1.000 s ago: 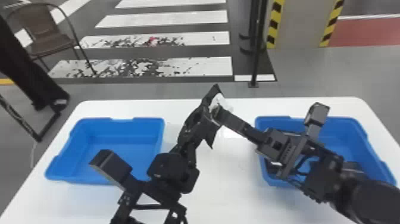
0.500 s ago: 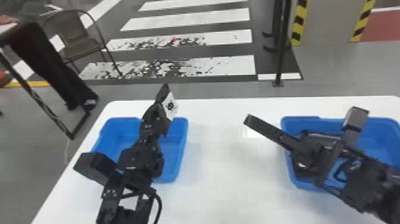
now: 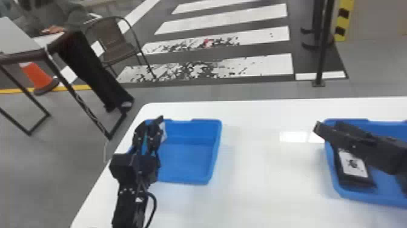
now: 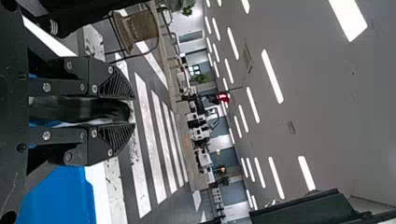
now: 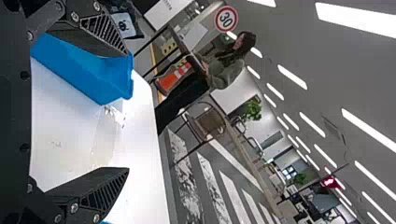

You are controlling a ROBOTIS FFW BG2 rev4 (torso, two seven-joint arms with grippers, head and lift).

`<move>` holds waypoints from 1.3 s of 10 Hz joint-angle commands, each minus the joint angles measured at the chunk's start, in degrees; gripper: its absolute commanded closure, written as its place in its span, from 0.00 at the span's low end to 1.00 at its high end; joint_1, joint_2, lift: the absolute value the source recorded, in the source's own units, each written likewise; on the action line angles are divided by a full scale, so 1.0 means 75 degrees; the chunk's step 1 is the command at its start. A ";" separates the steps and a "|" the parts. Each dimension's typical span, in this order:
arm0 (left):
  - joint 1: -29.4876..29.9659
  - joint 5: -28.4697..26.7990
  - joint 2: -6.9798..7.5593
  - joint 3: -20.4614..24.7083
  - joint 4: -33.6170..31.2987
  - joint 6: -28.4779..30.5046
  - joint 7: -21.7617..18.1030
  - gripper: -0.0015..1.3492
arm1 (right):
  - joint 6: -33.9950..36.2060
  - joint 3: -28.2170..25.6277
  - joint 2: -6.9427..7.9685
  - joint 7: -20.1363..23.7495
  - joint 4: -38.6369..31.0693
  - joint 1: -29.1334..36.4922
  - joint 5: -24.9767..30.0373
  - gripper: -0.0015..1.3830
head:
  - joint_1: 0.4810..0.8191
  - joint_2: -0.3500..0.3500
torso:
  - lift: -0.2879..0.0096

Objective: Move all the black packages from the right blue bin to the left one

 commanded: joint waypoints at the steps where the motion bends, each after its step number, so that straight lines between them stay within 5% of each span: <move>1: 0.0076 0.0814 -0.0029 -0.0148 0.0231 -0.0696 -0.0017 0.07 | 0.0355 -0.0296 0.0019 -0.0172 -0.0499 0.0130 0.0893 0.13 | 0.63 0.99 | 0.45; 2: 0.0151 0.1210 -0.0041 -0.0301 0.0212 -0.0996 -0.0111 0.04 | 0.0730 -0.0600 0.0089 -0.0547 -0.1418 0.0449 0.1792 0.13 | 0.63 0.97 | 0.45; 3: 0.0170 0.1439 -0.0041 -0.0392 0.0194 -0.1127 -0.0345 0.11 | 0.1105 -0.0844 0.0195 -0.1004 -0.2243 0.0786 0.2630 0.13 | 0.63 0.93 | 0.45; 6: 0.0414 0.1804 -0.0029 -0.0575 -0.0219 -0.1090 -0.0685 0.17 | 0.2136 -0.1073 0.0394 -0.1883 -0.2787 0.1386 0.2843 0.13 | 0.63 0.81 | 0.45; 13: 0.0395 0.1759 -0.0006 -0.0697 -0.0219 -0.0958 -0.0872 0.17 | 0.2023 -0.0783 0.0534 -0.1941 -0.1062 0.0974 0.2706 0.15 | 0.63 0.75 | 0.45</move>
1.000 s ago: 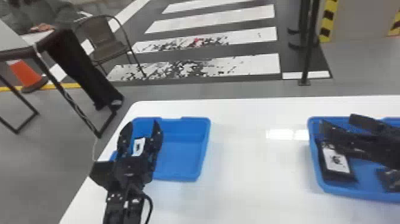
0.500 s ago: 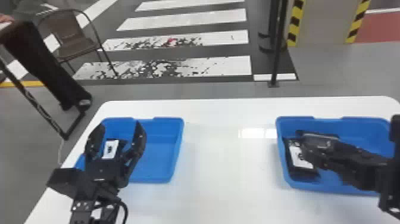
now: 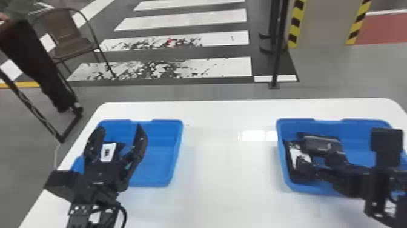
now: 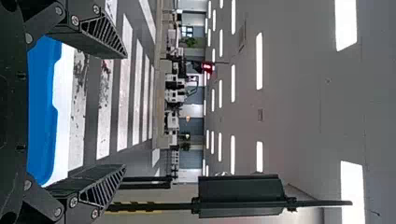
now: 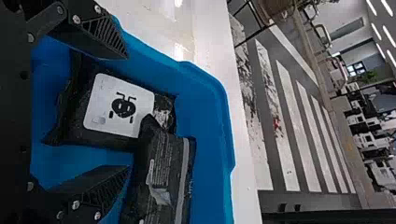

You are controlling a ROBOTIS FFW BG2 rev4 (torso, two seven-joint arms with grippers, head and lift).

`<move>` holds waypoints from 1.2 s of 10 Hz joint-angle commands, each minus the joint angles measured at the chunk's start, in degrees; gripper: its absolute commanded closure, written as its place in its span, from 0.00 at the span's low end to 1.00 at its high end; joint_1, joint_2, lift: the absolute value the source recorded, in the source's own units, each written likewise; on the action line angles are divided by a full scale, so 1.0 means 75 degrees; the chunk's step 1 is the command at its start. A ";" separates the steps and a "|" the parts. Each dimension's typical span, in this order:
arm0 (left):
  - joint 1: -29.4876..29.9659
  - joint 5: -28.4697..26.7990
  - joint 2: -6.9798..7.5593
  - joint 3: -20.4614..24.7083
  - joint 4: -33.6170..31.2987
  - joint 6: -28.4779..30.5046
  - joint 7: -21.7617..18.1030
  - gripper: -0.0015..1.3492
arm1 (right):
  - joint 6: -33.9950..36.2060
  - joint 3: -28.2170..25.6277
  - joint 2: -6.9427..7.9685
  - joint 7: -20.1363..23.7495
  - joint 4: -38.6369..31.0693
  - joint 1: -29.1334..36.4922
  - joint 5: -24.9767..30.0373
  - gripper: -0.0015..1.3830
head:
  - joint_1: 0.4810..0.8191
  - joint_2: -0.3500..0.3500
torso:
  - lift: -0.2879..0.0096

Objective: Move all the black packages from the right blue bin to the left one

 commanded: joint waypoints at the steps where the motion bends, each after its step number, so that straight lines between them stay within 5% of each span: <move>1: -0.0008 -0.0175 0.0010 -0.0118 0.0000 0.0098 -0.0019 0.17 | -0.0030 0.0155 -0.0010 0.0001 0.0159 -0.0067 0.0013 0.16 | 0.63 0.76 | 0.45; 5: -0.0026 0.0068 -0.0002 -0.0286 0.0037 0.0191 -0.0054 0.17 | -0.0123 0.0216 0.0002 -0.0023 0.0552 -0.0235 -0.0032 0.20 | 0.63 0.74 | 0.45; 10: -0.0008 0.0205 0.0010 -0.0240 0.0056 0.0285 -0.0101 0.17 | 0.0627 0.0231 -0.0010 -0.0210 0.0646 -0.0367 -0.0124 0.73 | 0.63 0.74 | 0.45; 12: 0.0011 0.0266 0.0010 -0.0286 0.0056 0.0285 -0.0113 0.17 | 0.0814 0.0109 -0.0021 -0.0281 0.0290 -0.0142 -0.0261 0.83 | 0.63 0.74 | 0.45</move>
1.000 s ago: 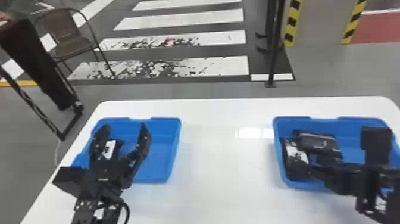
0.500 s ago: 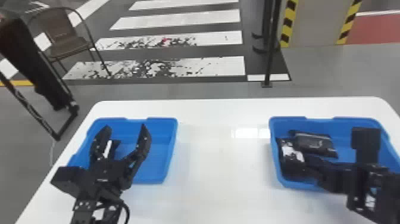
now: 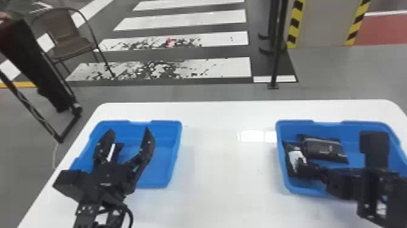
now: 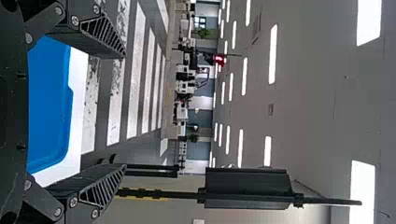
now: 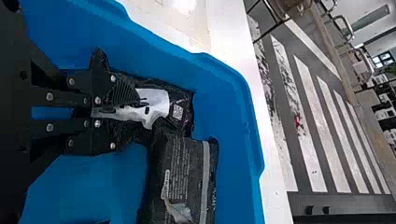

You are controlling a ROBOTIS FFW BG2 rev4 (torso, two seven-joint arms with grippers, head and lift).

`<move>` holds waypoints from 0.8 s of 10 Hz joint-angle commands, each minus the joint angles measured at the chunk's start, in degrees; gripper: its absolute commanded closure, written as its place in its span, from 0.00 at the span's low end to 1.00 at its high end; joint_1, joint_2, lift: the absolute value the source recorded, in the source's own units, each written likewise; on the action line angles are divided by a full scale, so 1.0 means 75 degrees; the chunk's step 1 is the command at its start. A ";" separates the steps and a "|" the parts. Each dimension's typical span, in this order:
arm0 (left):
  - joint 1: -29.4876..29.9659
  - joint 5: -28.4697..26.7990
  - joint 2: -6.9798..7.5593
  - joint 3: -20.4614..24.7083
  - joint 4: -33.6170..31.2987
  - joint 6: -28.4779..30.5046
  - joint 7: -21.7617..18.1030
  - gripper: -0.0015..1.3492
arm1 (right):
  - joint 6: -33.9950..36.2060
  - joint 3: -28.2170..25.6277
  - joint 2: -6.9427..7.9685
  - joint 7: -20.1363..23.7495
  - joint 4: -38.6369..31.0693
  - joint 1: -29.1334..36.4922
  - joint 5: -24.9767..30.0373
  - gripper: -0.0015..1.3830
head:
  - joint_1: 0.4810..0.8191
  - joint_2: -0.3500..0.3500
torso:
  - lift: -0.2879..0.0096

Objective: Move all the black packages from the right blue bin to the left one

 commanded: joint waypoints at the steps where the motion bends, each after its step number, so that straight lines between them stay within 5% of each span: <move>1: 0.0026 0.0072 0.0000 -0.0050 0.0000 0.0000 -0.0012 0.17 | 0.0028 -0.0199 0.0002 -0.0007 -0.0511 0.0283 0.0006 0.84 | 0.63 0.74 | 0.45; 6: 0.0007 0.0651 0.0035 -0.0309 0.0000 -0.0357 -0.0012 0.17 | -0.0609 -0.0899 -0.0034 0.0250 -0.1917 0.0939 -0.0695 0.84 | 0.63 0.69 | 0.45; 8: -0.0031 0.1504 0.0129 -0.0750 0.0000 -0.0300 -0.0035 0.17 | -0.1340 -0.0595 -0.0244 0.1340 -0.1561 0.0470 -0.1609 0.84 | 0.63 0.71 | 0.45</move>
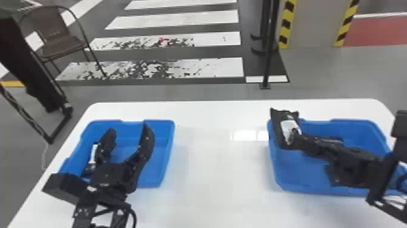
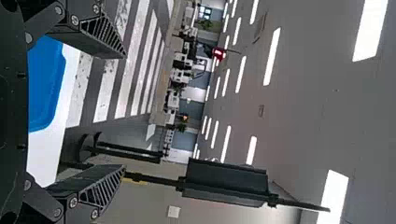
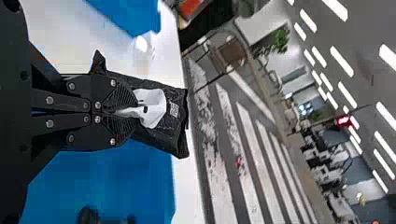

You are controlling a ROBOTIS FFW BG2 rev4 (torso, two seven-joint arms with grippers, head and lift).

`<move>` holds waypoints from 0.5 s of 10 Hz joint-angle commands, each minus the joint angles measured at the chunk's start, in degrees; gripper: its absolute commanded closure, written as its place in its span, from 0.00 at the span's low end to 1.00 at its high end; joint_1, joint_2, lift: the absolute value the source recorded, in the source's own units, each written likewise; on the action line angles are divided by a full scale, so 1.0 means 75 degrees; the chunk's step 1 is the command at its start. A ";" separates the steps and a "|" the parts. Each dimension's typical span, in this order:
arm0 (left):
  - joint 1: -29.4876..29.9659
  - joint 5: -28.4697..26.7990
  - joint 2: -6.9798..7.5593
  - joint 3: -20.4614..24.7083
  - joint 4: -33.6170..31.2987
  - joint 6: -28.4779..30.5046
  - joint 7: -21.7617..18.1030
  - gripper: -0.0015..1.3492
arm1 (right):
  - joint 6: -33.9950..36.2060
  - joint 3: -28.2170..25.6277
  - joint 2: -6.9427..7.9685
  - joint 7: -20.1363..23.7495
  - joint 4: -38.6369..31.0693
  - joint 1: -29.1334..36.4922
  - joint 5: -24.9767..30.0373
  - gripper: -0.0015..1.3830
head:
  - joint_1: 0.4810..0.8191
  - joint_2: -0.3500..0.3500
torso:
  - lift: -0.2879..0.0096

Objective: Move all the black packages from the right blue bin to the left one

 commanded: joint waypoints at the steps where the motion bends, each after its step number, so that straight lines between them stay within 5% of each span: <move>1: -0.0071 0.1319 0.0111 -0.0571 -0.0019 0.0066 -0.0195 0.17 | -0.0604 0.0720 -0.0353 0.0679 0.0621 -0.0655 -0.0887 0.84 | 0.63 0.73 | 0.45; 5: -0.0296 0.3223 0.0580 -0.2445 -0.0769 0.0328 -0.0605 0.17 | -0.0735 0.1878 -0.0517 0.0996 0.1052 -0.1236 -0.2030 0.84 | 0.63 0.75 | 0.45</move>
